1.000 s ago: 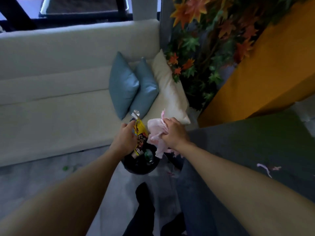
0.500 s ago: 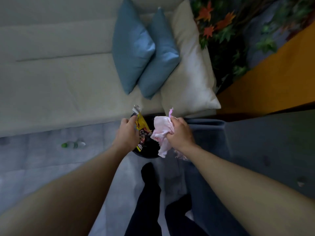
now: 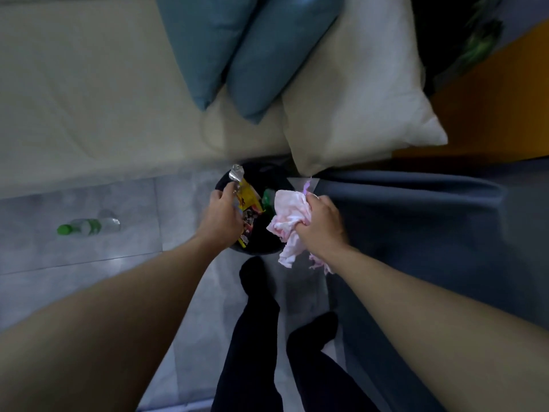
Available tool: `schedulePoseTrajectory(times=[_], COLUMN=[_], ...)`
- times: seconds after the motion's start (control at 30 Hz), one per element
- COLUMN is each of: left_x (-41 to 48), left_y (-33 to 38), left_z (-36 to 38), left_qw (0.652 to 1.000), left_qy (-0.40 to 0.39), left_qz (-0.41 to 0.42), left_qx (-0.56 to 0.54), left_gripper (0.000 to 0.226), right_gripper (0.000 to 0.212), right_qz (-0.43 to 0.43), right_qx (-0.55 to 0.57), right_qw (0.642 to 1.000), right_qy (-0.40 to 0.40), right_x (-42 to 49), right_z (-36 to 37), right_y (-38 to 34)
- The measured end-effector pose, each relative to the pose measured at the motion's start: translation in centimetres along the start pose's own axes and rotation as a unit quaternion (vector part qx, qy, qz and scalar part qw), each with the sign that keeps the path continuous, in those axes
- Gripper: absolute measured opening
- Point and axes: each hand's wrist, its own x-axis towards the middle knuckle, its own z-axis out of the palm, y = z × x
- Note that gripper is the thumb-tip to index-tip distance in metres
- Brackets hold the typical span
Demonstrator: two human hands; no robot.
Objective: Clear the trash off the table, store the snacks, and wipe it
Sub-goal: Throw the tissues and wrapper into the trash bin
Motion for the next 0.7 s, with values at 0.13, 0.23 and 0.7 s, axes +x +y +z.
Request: schedulePoseTrajectory(times=[0.13, 0.23, 0.7], left_x=[1.6, 2.4, 2.0], left_y=[-1.4, -2.3, -5.9], left_z=[1.5, 1.9, 0.2], left_qw=[0.999, 0.998, 0.998], left_qy=[-0.036, -0.059, -0.024], left_qz=[0.001, -0.001, 0.013], left_qx=[-0.005, 0.013, 0.059], left_gripper=[0.072, 0.074, 0.063], right_gripper=[0.054, 0.052, 0.059], right_qz=[0.007, 0.003, -0.035], right_qx=[0.000, -0.005, 0.036], right_qw=[1.000, 1.000, 0.998], right_qy=[-0.010, -0.017, -0.042], right_x=[0.8, 1.5, 4.4], right_z=[1.9, 3.0, 7.1], right_y=[0.9, 1.2, -2.7])
